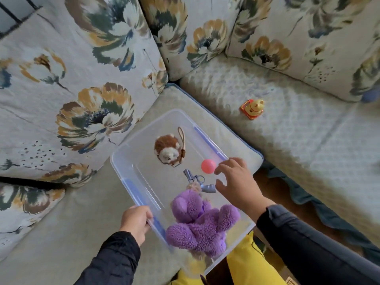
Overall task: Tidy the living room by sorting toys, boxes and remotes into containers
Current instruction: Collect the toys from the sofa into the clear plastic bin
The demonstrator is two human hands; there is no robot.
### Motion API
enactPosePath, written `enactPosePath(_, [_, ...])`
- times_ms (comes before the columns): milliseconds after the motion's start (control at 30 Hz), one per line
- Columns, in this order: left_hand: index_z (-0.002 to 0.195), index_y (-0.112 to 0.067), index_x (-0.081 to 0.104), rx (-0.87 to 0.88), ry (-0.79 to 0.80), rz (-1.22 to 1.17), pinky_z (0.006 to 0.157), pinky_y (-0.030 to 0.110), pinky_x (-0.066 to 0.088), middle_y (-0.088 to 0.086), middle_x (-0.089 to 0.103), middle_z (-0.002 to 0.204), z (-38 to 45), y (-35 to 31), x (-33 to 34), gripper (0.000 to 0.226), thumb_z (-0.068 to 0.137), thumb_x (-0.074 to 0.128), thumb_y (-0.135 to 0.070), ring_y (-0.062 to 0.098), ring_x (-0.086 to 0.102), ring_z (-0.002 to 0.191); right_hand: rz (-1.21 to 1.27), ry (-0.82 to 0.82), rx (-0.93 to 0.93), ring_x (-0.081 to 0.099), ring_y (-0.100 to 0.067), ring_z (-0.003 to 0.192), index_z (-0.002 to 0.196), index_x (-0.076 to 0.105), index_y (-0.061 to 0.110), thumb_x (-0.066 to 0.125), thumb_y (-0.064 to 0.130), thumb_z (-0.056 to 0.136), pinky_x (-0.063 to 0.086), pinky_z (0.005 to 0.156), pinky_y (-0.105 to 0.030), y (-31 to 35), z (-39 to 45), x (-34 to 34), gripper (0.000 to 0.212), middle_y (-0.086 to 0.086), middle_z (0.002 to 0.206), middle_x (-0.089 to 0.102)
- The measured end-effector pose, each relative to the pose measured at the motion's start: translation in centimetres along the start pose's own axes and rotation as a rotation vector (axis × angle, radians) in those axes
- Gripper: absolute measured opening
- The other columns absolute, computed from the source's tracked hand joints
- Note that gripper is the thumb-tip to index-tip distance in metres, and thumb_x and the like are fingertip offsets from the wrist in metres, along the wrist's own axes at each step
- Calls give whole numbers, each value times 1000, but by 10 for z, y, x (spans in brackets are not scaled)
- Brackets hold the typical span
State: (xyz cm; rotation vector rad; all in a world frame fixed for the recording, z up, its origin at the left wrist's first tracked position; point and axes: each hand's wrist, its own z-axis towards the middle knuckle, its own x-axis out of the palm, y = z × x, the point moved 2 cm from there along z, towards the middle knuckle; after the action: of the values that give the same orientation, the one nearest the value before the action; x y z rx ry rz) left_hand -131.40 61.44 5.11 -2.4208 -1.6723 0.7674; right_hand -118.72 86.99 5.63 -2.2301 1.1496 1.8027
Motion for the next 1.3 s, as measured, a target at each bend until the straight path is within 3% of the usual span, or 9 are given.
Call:
enactPosePath(100, [130,19,46,1,17,18,64,33,46,9,37,61,-22,3,39,48,83,39,20,22,38,56,68,-25,20,37,-20,126,111,67,29,65,34,87,36,101,-33,-42,-3,-20,25,9,121,61])
enactPosePath(267, [142,15,37,-1,20,54,71,36,48,5,38,53,-59,9,99,59,84,39,19,21,35,56,112,-20,36,40,-20,118,108,68,29,64,31,87,39,98,-34,-101,-8,-58,21,9,117,61])
enactPosePath(400, [135,17,44,25,25,39,70,34,47,8,35,66,-70,-1,139,50,85,39,19,22,36,58,135,-28,20,42,-22,115,104,67,30,63,29,86,43,94,-36,-137,1,-87,18,10,113,60])
enactPosePath(533, [103,2,53,41,18,54,65,31,46,6,34,62,-77,-11,167,28,84,40,17,22,33,55,162,-34,72,42,-24,113,104,67,26,64,26,85,43,91,-37,-159,5,-101,20,6,111,59])
enactPosePath(767, [107,4,55,48,15,80,65,34,47,9,39,68,-63,-29,181,29,85,40,18,23,39,58,240,-45,148,43,-23,111,102,67,26,61,25,85,41,90,-34,-166,18,-106,19,5,105,57])
enactPosePath(933, [100,0,49,27,26,87,95,47,51,11,42,72,-54,-45,185,25,84,40,17,25,43,60,260,-20,183,43,-22,109,102,67,27,60,24,84,37,86,-30,-163,36,-111,20,4,103,57])
enactPosePath(1000, [100,1,50,31,22,76,86,42,51,10,41,71,-50,-58,184,25,84,40,17,25,42,60,266,-30,178,44,-22,107,101,67,28,60,24,84,35,84,-29,-159,49,-116,20,4,103,57])
enactPosePath(1133, [125,19,48,56,-21,62,75,36,45,10,39,67,-32,-76,184,43,83,40,17,24,38,58,293,-24,174,44,-20,103,99,67,30,60,25,83,34,82,-29,-154,73,-115,18,5,102,58])
enactPosePath(1300, [143,7,45,19,-46,30,76,35,45,10,46,71,-22,-80,197,59,85,42,17,22,42,62,339,20,177,42,-16,106,95,65,33,60,24,84,31,82,-28,-164,100,-109,16,8,103,58])
